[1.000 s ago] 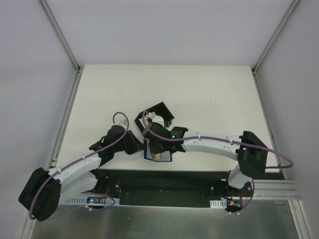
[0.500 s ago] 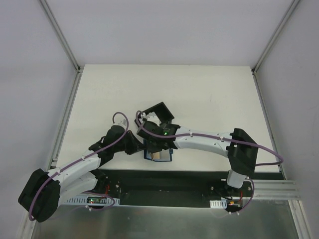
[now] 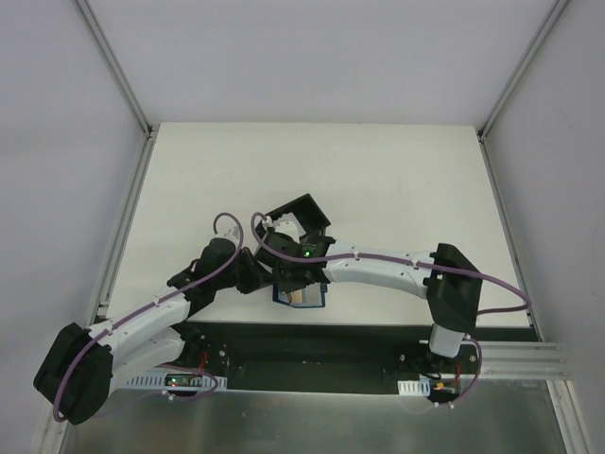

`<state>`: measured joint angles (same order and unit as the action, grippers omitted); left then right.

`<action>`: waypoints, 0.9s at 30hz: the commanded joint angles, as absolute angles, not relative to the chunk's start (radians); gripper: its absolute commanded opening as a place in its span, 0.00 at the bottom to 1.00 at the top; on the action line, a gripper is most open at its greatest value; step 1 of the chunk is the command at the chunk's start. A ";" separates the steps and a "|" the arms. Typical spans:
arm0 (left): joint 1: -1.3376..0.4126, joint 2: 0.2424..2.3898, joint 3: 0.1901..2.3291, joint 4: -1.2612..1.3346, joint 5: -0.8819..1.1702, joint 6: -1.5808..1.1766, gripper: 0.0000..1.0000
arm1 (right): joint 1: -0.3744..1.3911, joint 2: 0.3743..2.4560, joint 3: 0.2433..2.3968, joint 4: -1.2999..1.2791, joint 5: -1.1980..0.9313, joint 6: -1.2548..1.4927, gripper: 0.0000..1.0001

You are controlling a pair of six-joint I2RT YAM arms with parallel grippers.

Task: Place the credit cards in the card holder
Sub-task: Insert the credit card into the card holder.

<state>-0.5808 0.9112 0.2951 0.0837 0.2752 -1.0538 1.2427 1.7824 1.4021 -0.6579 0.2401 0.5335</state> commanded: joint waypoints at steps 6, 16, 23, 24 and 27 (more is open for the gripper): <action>-0.577 0.893 0.291 0.132 0.287 -1.048 0.00 | 1.264 1.809 1.502 -0.825 0.339 0.499 0.00; -0.577 0.893 0.288 0.133 0.291 -1.046 0.00 | 1.269 1.761 1.460 -0.784 0.354 0.503 0.00; -0.577 0.876 0.285 0.138 0.298 -1.048 0.00 | 1.252 1.746 1.431 -0.661 0.253 0.518 0.00; -0.577 0.871 0.285 0.138 0.296 -1.048 0.00 | 1.250 1.750 1.428 -0.658 0.244 0.523 0.00; -0.577 0.859 0.282 0.140 0.296 -1.045 0.00 | 1.249 1.753 1.399 -0.626 0.213 0.535 0.00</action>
<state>-0.5808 0.8909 0.2943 0.0917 0.2790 -1.0542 1.2533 1.7889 1.4334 -0.6807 0.2710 0.5152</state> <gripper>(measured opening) 0.008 0.008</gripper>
